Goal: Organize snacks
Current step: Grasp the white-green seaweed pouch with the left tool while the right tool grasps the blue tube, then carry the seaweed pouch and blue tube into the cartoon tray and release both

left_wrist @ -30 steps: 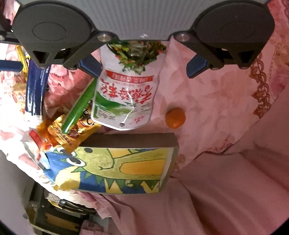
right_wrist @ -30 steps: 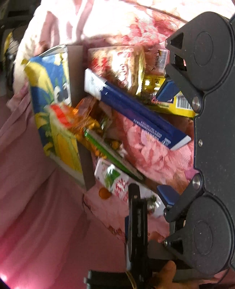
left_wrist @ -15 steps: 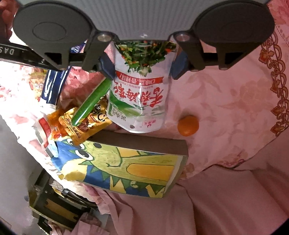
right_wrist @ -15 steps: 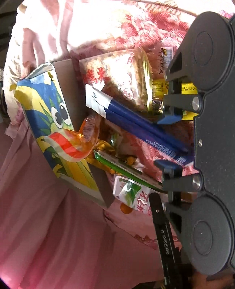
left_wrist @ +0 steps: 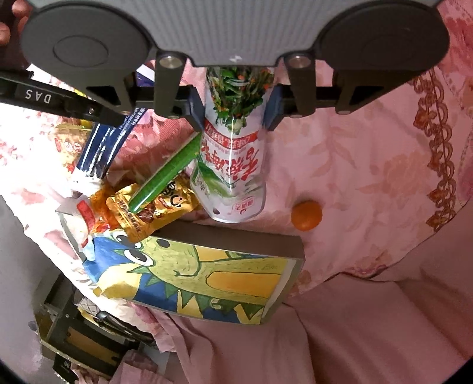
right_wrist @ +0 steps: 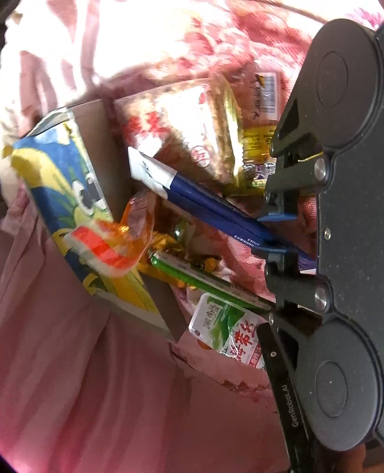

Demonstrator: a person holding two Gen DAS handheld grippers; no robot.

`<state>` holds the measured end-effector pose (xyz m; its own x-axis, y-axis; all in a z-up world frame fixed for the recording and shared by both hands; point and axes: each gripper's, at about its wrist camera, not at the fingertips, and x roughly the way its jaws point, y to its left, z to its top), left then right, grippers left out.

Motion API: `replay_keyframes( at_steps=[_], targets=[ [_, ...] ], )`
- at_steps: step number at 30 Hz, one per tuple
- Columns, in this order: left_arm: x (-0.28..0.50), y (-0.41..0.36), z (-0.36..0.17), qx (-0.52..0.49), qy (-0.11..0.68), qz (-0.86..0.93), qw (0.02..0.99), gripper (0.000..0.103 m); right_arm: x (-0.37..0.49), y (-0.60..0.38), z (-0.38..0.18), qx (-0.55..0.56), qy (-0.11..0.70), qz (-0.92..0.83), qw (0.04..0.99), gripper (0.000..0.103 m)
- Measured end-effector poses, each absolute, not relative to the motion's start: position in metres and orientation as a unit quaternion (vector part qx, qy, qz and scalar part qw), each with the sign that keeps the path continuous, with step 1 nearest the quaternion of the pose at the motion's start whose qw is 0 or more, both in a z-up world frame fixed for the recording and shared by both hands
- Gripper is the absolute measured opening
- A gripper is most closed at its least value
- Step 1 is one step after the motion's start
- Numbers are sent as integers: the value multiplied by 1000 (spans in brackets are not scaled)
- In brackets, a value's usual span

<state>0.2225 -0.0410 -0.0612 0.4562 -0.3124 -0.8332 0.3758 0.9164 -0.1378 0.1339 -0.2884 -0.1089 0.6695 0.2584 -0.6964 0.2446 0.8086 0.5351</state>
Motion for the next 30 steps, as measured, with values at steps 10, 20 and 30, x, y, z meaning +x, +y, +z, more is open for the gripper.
replay_keyframes(
  at_steps=[10,20,30],
  targets=[
    [198,-34,-45,-28,483,-198,853,39,120,-277,-99,294,409,7,864,11],
    [175,-31,-32,-62,453,-213,863,39,100,-278,-90,292,396,7,871,6],
    [176,-23,-29,-96,434,-205,872,39,85,-282,-76,303,363,17,881,4]
  ],
)
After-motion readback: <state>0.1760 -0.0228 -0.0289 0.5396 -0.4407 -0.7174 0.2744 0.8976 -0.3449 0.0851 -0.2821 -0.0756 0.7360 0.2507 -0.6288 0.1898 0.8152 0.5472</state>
